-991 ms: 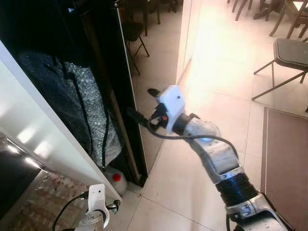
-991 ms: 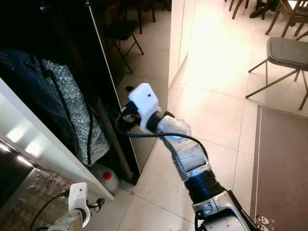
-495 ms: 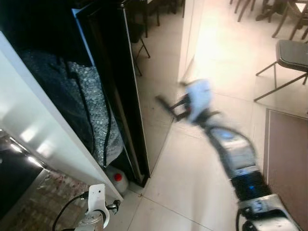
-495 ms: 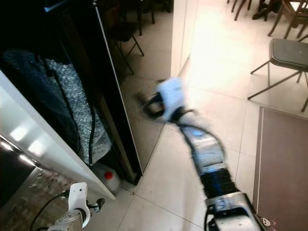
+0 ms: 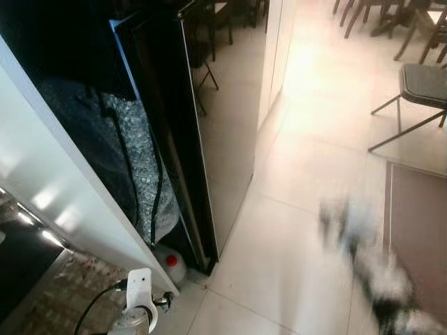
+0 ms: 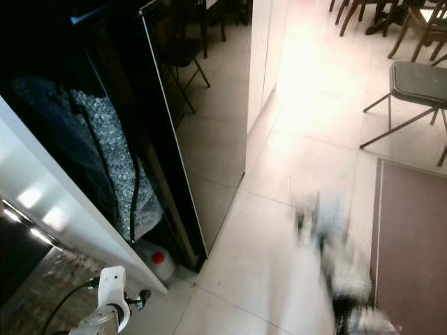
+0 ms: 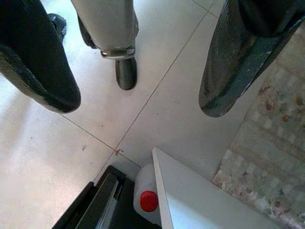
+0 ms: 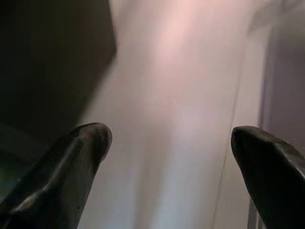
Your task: Restocking fridge
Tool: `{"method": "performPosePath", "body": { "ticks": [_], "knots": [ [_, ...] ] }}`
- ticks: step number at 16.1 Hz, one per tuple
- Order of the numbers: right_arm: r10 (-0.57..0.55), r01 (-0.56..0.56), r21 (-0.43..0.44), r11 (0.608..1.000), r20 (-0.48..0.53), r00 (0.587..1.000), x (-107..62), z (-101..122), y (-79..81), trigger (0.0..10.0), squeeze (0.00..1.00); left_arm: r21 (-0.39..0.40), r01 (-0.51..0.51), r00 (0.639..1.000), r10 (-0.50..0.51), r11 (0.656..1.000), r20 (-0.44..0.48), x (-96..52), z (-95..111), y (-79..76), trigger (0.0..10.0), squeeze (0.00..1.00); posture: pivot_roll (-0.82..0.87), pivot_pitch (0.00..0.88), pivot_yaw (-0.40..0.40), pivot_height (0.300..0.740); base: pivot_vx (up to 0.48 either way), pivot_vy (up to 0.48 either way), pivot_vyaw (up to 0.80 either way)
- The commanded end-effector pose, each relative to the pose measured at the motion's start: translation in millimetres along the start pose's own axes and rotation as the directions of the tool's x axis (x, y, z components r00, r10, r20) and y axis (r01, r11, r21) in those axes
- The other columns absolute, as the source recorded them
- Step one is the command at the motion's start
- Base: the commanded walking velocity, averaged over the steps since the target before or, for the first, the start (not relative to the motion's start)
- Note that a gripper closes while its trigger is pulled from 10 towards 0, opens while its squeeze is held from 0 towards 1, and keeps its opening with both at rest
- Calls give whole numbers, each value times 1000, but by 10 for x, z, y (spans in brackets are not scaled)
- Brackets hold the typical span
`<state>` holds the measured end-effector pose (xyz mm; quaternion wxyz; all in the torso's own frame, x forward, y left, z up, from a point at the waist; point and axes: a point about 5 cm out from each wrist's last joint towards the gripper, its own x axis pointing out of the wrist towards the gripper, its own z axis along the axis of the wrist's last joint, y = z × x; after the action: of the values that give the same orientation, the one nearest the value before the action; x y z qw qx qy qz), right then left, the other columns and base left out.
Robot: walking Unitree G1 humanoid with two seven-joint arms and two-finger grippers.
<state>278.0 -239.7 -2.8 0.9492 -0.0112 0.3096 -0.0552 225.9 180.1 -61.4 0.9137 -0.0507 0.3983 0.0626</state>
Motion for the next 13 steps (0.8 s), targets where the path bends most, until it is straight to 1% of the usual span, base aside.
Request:
{"method": "performPosePath", "body": {
  "ticks": [1, 2, 3, 4, 6, 7, 9, 11, 12, 13],
  "knots": [
    [82, -89, -56, 994, -120, 989, -39, -338, 177, 10000, 0, 11, -12, 1000, 12, 1000, -22, -12, -60, 47, 10000, 0, -148, 41, 90, 740, 0, 0, 0],
    [160, -247, -195, 949, -376, 913, -266, -1038, 360, 10000, 0, 4, -21, 1000, 21, 1000, -20, -14, -68, 39, 10000, 0, -126, 30, 73, 740, 0, 0, 0],
    [159, -265, -214, 940, -413, 897, -316, -1146, 364, 10000, 0, 0, -23, 1000, 23, 1000, -20, -14, -71, 35, 10000, 0, -115, 27, 72, 740, 0, 0, 0],
    [75, -143, -114, 983, -467, 881, -429, -1368, 280, 10000, 0, -19, -29, 999, 29, 999, -19, -16, -79, 26, 10000, 0, -102, 19, 74, 740, 0, 0, 0],
    [50, -80, -45, 996, -462, 885, -463, -1428, 265, 10000, 0, -19, -26, 999, 26, 999, -20, -16, -83, 25, 10000, 0, -114, 12, 80, 740, 0, 0, 0],
    [65, -82, -20, 996, -444, 894, -458, -1422, 293, 10000, 0, -8, -25, 999, 25, 1000, -25, -16, -84, 36, 10000, 0, -129, 9, 88, 740, 0, 0, 0],
    [41, -12, 70, 997, -418, 908, -445, -1396, 255, 10000, 0, 4, -20, 999, 20, 1000, -29, -17, -85, 48, 10000, 0, -132, 5, 92, 740, 0, 0, 0],
    [4, 30, 75, 997, -412, 911, -436, -1379, 219, 10000, 0, 13, -18, 1000, 18, 1000, -26, -16, -79, 49, 10000, 0, -123, 8, 96, 740, 0, 0, 0],
    [-13, 52, 88, 995, -402, 915, -415, -1343, 209, 10000, 0, 26, -14, 1000, 15, 1000, -23, -12, -63, 43, 10000, 0, -118, 32, 94, 740, 0, 0, 0],
    [-16, 58, 94, 994, -392, 920, -397, -1312, 207, 10000, 0, 31, -10, 1000, 11, 999, -22, -10, -54, 36, 10000, 0, -118, 34, 93, 740, 0, 0, 0]
  ]
}}
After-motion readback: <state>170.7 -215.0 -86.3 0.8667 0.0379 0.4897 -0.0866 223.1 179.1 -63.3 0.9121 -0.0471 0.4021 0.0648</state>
